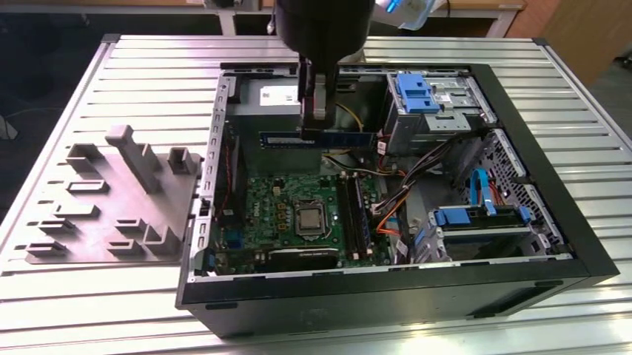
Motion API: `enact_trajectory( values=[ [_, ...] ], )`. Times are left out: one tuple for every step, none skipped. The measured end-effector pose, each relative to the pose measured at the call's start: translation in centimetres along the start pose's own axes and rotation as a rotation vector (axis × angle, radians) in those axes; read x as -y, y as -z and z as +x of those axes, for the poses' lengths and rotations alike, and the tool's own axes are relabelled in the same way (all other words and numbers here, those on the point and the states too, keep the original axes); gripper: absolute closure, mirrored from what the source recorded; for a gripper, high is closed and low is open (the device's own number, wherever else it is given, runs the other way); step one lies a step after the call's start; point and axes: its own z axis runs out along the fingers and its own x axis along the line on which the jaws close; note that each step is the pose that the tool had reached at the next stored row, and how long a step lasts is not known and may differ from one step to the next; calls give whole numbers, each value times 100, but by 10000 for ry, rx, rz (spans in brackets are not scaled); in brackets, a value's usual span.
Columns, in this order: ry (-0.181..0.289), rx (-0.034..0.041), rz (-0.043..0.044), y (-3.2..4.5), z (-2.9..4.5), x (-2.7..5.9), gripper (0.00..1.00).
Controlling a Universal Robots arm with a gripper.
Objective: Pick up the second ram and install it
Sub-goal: 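Pick up the second ram and move it above second insertion slot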
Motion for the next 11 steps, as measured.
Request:
enact_trajectory(
  values=[
    [0,1,0,-18,0,1,89],
    [1,1,1,-38,1,4,89],
    [1,0,0,-55,1,6,89],
    [1,1,0,-72,1,9,89],
    [2,1,1,-86,1,14,89],
    [1,0,1,-97,1,21,89],
    [1,-1,0,-104,1,27,89],
    [1,-2,0,-109,0,32,89],
    [0,-1,0,-112,0,33,89],
    [-2,-2,-1,-113,1,33,89],
    [-1,0,-1,-116,1,35,89]
  ],
)
